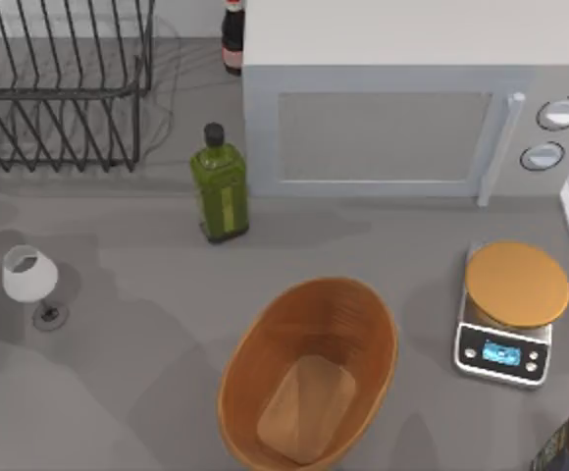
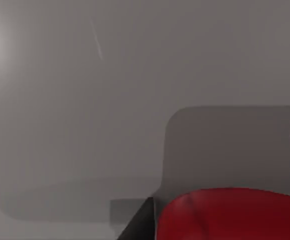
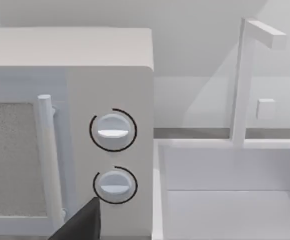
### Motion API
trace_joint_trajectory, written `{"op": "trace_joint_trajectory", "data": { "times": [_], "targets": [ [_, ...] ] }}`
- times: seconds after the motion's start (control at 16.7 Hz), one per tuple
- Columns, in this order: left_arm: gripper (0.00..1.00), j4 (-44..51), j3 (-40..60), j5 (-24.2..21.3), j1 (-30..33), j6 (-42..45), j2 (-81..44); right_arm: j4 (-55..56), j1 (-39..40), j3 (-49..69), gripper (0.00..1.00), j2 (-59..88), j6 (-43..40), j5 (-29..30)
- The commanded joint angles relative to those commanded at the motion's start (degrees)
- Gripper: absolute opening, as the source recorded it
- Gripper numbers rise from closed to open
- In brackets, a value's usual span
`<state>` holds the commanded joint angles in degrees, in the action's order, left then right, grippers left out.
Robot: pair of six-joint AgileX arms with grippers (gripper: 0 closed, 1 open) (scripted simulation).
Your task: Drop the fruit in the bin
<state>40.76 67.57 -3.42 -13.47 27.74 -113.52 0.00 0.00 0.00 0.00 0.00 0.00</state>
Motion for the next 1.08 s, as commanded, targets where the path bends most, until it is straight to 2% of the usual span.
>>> {"op": "trace_joint_trajectory", "data": {
  "times": [0.12,0.18,0.78,1.08],
  "targets": [
    [0.02,0.0,0.0,0.0,0.0,0.0,0.0,0.0,0.0,0.0,1.00,0.0,0.0,0.0],
    [0.00,0.0,0.0,0.0,0.0,0.0,0.0,0.0,0.0,0.0,1.00,0.0,0.0,0.0],
    [0.00,0.1,1.2,0.8,-0.8,0.5,0.6,0.0,0.0,0.0,1.00,0.0,0.0,0.0],
    [0.00,7.3,11.6,1.0,-4.9,0.0,2.5,0.0,0.0,0.0,1.00,0.0,0.0,0.0]
  ]
}}
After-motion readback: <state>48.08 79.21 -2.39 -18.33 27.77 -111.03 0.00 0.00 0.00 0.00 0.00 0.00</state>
